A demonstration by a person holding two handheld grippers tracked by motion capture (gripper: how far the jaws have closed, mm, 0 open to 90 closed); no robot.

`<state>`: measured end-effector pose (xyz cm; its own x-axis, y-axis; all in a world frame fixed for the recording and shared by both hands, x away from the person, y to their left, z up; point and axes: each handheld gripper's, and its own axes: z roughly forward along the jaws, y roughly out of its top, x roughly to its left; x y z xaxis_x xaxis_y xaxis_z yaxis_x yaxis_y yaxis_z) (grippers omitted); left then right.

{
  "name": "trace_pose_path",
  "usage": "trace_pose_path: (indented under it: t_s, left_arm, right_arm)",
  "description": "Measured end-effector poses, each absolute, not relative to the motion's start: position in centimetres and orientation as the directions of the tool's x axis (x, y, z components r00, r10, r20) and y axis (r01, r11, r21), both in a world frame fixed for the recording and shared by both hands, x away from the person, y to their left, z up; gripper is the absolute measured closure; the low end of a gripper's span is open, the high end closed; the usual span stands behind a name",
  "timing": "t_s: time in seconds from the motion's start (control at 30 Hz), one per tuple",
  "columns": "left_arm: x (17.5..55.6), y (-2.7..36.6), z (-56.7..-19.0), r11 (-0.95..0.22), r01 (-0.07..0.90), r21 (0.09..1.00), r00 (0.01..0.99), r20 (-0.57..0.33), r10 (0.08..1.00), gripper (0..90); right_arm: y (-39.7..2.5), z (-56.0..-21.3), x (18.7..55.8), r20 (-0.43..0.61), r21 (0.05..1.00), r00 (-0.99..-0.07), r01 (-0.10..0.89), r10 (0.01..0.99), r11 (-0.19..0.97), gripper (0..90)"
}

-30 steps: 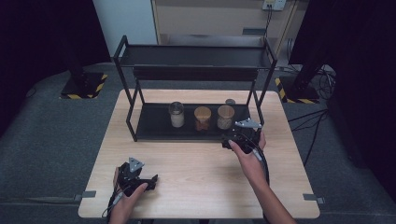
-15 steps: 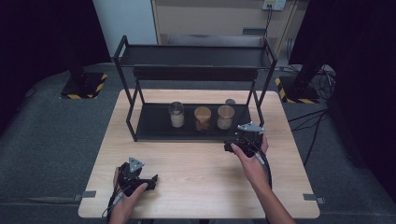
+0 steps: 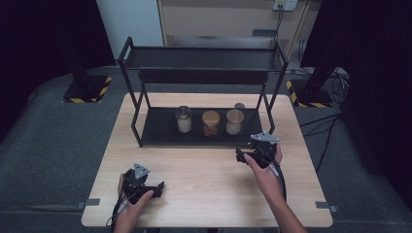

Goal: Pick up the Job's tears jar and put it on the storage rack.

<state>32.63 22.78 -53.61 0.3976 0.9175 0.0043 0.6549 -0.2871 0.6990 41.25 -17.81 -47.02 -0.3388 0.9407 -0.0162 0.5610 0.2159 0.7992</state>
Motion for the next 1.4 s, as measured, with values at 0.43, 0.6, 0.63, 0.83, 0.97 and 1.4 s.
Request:
trace_pose_path:
  t_s: [0.43,0.6,0.63,0.83,0.97,1.4]
  left_arm:
    - [32.6,22.8,-53.6,-0.287,0.655,0.699,0.397,0.004,0.918,0.0]
    - [32.6,22.8,-53.6,-0.287,0.655,0.699,0.398,0.004,0.918,0.0]
    - [32.6,22.8,-53.6,-0.287,0.655,0.699,0.397,0.004,0.918,0.0]
    - [32.6,22.8,-53.6,-0.287,0.655,0.699,0.398,0.004,0.918,0.0]
    - [32.6,22.8,-53.6,-0.287,0.655,0.699,0.398,0.004,0.918,0.0]
    - [32.6,22.8,-53.6,-0.287,0.655,0.699,0.398,0.004,0.918,0.0]
  right_arm:
    - [-18.8,-47.6,40.2,-0.007,0.798,-0.335,0.565,0.942,0.207,2.8]
    - [-19.1,-47.9,39.8,-0.006,0.796,-0.336,0.568,0.942,0.208,2.8]
    - [-19.1,-47.9,39.8,-0.007,0.796,-0.336,0.568,0.942,0.208,2.8]
    - [-19.3,-48.0,39.4,-0.016,0.796,-0.342,0.564,0.939,0.22,2.8]
    - [-19.5,-48.1,39.2,-0.016,0.795,-0.344,0.565,0.939,0.22,2.8]
    - [-20.0,-48.8,38.3,-0.016,0.793,-0.347,0.567,0.938,0.223,2.8]
